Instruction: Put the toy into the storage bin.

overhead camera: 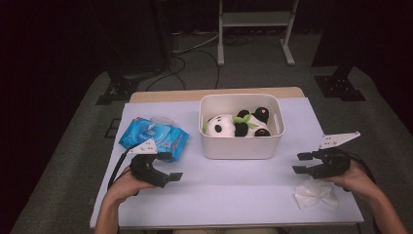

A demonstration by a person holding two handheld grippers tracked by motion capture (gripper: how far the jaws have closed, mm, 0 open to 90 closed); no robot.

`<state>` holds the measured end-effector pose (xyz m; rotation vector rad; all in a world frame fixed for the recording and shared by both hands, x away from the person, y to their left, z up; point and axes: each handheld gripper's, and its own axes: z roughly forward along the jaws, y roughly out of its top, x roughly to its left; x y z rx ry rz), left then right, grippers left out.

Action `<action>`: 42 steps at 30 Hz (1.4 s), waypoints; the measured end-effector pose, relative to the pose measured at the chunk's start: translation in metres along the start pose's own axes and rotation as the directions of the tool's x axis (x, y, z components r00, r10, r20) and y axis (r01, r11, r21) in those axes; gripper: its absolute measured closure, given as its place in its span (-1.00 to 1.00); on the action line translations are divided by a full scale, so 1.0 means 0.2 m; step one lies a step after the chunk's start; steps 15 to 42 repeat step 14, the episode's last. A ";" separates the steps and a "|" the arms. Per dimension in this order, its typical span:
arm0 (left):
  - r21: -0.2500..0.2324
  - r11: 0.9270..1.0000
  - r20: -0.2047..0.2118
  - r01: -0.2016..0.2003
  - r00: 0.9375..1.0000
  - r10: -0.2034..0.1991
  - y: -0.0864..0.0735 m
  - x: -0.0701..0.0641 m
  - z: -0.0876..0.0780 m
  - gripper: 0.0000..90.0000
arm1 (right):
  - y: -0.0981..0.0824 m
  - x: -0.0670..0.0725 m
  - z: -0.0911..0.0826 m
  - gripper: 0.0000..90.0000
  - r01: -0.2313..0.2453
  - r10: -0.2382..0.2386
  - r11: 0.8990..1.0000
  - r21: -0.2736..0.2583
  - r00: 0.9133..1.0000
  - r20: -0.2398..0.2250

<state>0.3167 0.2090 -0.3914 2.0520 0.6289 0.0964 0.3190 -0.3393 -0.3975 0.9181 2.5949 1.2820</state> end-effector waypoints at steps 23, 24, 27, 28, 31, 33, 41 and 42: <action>0.000 1.000 0.004 -0.001 1.000 0.001 0.00 0.00 0.00 -0.82 | -0.11 0.04 -0.01 -0.17 -0.023 0.023 1.000 -0.021 1.000 -0.002; 0.000 1.000 0.004 -0.001 1.000 0.001 0.00 0.00 0.00 -0.82 | -0.11 0.04 -0.01 -0.17 -0.023 0.023 1.000 -0.021 1.000 -0.002; 0.000 1.000 0.004 -0.001 1.000 0.001 0.00 0.00 0.00 -0.82 | -0.11 0.04 -0.01 -0.17 -0.023 0.023 1.000 -0.021 1.000 -0.002; 0.000 1.000 0.004 -0.001 1.000 0.001 0.00 0.00 0.00 -0.82 | -0.11 0.04 -0.01 -0.17 -0.023 0.023 1.000 -0.021 1.000 -0.002; 0.000 1.000 0.004 -0.001 1.000 0.001 0.00 0.00 0.00 -0.82 | -0.11 0.04 -0.01 -0.17 -0.023 0.023 1.000 -0.021 1.000 -0.002; 0.000 1.000 0.004 -0.001 1.000 0.001 0.00 0.00 0.00 -0.82 | -0.11 0.04 -0.01 -0.17 -0.023 0.023 1.000 -0.021 1.000 -0.002; 0.000 1.000 0.004 -0.001 1.000 0.001 0.00 0.00 0.00 -0.82 | -0.11 0.04 -0.01 -0.17 -0.023 0.023 1.000 -0.021 1.000 -0.002; 0.000 1.000 0.004 -0.001 1.000 0.001 0.00 0.00 0.00 -0.82 | -0.11 0.04 -0.01 -0.17 -0.023 0.023 1.000 -0.021 1.000 -0.002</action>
